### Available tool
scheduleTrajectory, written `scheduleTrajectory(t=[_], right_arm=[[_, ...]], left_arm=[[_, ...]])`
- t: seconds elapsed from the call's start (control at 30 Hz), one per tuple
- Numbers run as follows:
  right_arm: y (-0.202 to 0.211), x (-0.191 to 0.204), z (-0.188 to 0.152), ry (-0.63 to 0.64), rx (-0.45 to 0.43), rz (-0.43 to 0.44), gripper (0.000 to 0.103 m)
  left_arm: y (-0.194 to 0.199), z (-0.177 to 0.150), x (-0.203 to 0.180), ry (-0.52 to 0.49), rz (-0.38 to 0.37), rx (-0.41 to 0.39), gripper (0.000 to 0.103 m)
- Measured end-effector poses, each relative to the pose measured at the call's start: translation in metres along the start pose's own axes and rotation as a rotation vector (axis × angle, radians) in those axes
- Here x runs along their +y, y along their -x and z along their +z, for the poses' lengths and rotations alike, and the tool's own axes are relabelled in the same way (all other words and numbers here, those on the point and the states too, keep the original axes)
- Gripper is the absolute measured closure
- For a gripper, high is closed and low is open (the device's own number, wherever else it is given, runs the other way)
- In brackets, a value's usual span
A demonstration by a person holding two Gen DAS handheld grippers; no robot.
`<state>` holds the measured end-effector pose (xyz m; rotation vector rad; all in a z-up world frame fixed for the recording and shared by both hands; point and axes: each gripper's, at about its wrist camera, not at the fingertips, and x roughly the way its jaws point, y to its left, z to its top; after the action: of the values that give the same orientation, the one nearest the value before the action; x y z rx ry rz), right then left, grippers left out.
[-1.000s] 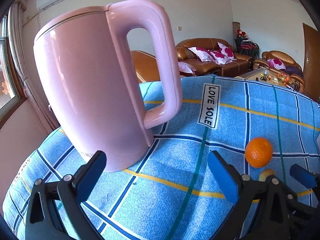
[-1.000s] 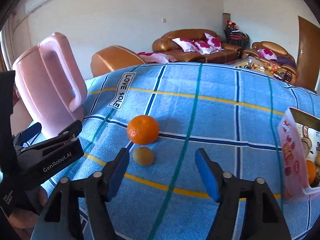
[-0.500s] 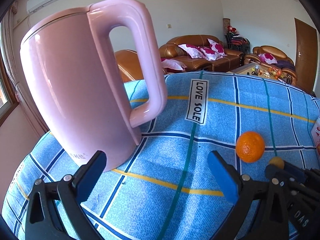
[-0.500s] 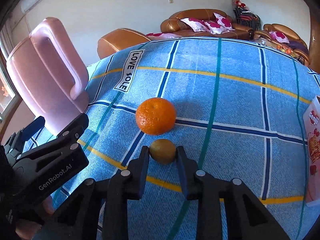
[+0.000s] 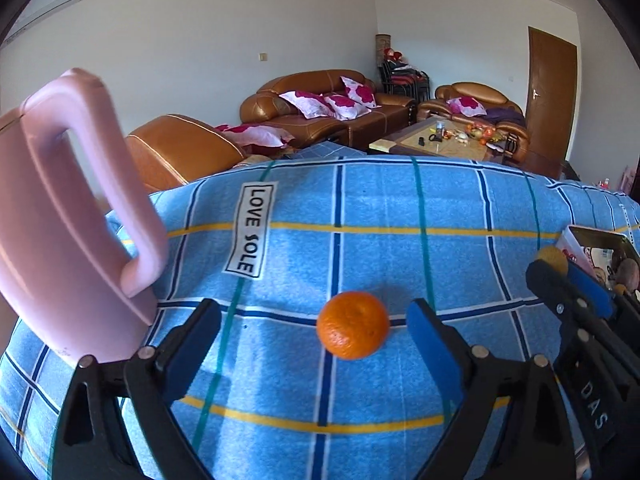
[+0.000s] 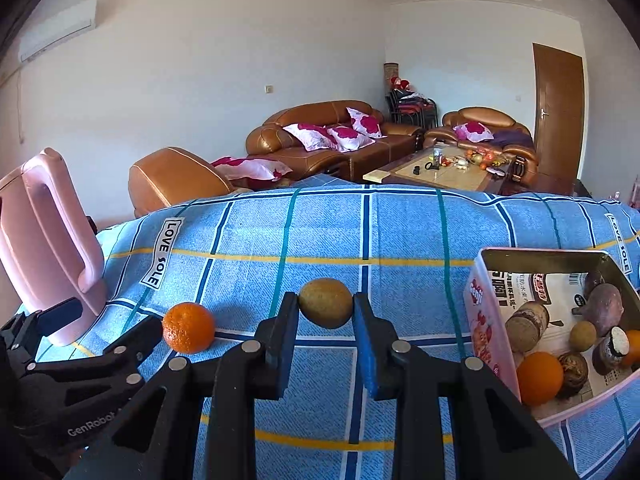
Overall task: Organize fruits
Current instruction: 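Grasp the orange with the left tool while the right tool grasps the brown kiwi, then carry the orange with the left tool while the right tool carries the kiwi over the tin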
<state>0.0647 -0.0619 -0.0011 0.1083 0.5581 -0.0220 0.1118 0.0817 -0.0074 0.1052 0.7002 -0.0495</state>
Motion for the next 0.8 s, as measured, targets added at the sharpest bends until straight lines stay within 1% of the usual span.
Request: scheduleTrajectory(t=[0.13,0.2,0.23,0.27,0.3,0.37,0.4,0.43,0.47,0.57,0.7,0.8], right_arm=[[0.002,-0.004,0.001,-0.007,-0.012,-0.017,0.073],[0.001,-0.004,0.001,-0.011,-0.008,-0.016,0.073],[0.000,-0.004,0.000,-0.011,-0.006,-0.014,0.073],[0.001,-0.004,0.000,-0.011,-0.006,-0.013,0.073],[0.001,-0.004,0.000,-0.010,-0.006,-0.011,0.073],[0.000,-0.001,0.001,-0.002,-0.006,-0.010,0.073],[0.000,0.000,0.001,0.003,-0.005,-0.009,0.073],[-0.001,0.002,0.000,0.008,-0.005,-0.008,0.073],[-0.002,0.004,0.000,0.014,-0.005,-0.007,0.073],[-0.001,0.007,-0.001,0.025,-0.013,-0.010,0.073],[0.001,0.009,-0.002,0.033,-0.027,-0.019,0.073],[0.005,0.010,-0.003,0.039,-0.043,-0.023,0.073]], left_arm=[[-0.021,0.002,-0.012,0.009,-0.015,0.051,0.019],[-0.032,-0.002,-0.014,0.009,-0.015,0.087,0.026],[-0.038,-0.002,-0.014,0.012,-0.018,0.120,0.027],[-0.042,-0.002,-0.012,0.024,-0.030,0.138,0.033],[-0.045,-0.002,-0.009,0.041,-0.041,0.152,0.035],[-0.050,-0.004,-0.002,0.080,-0.065,0.184,0.035],[-0.055,-0.005,0.002,0.101,-0.086,0.206,0.039],[-0.053,-0.005,0.004,0.111,-0.095,0.199,0.040],[-0.053,-0.005,0.004,0.115,-0.103,0.197,0.045],[-0.050,-0.006,-0.001,0.099,-0.116,0.192,0.054],[-0.045,-0.009,0.001,0.119,-0.128,0.187,0.055],[-0.036,-0.014,0.007,0.147,-0.105,0.162,0.055]])
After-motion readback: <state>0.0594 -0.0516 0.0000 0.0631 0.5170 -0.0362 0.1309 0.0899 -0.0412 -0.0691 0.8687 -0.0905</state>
